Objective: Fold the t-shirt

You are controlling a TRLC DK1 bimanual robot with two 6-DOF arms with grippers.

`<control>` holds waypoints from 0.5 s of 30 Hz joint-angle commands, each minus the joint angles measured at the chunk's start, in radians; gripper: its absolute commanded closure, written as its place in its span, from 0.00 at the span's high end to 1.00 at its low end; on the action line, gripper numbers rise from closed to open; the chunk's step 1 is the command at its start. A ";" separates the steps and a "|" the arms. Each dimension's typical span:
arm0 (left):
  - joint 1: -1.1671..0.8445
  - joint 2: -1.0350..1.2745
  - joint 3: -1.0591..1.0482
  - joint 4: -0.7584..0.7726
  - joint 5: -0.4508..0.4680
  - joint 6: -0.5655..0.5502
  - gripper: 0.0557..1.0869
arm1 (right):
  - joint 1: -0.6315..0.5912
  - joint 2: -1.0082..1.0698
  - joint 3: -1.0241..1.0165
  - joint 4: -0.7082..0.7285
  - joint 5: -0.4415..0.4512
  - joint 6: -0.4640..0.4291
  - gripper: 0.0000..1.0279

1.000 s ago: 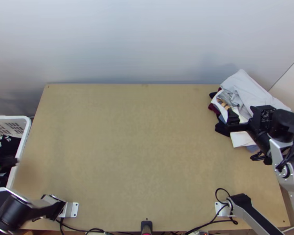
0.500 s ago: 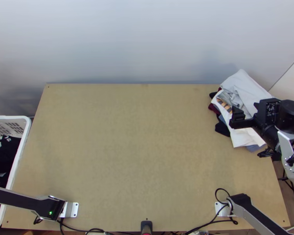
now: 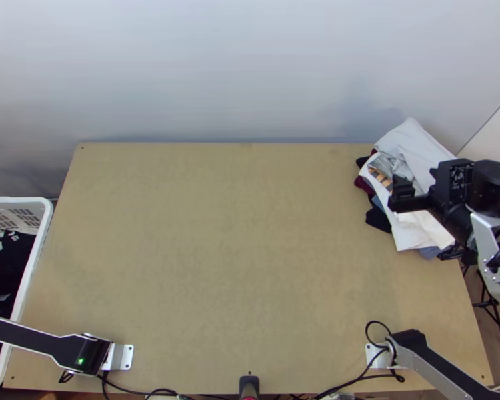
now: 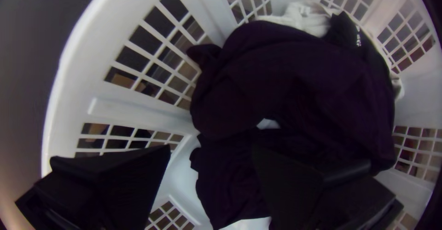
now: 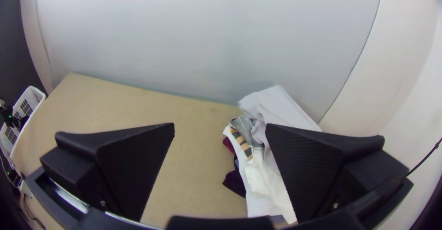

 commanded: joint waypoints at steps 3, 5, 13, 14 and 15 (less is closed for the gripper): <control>-0.029 0.134 0.089 0.025 -0.001 -0.047 0.83 | 0.001 0.052 0.071 0.000 0.008 -0.007 0.89; -0.041 0.147 0.097 0.025 0.009 -0.052 0.83 | 0.000 0.055 0.071 -0.002 0.008 -0.007 0.89; -0.091 0.228 0.184 0.058 0.002 -0.064 0.82 | -0.002 0.068 0.077 -0.005 0.009 -0.010 0.89; -0.097 0.236 0.188 0.085 -0.008 -0.063 0.76 | -0.002 0.073 0.075 -0.005 0.009 -0.010 0.89; -0.101 0.245 0.189 0.110 -0.014 -0.060 0.73 | -0.002 0.075 0.075 -0.007 0.009 -0.014 0.89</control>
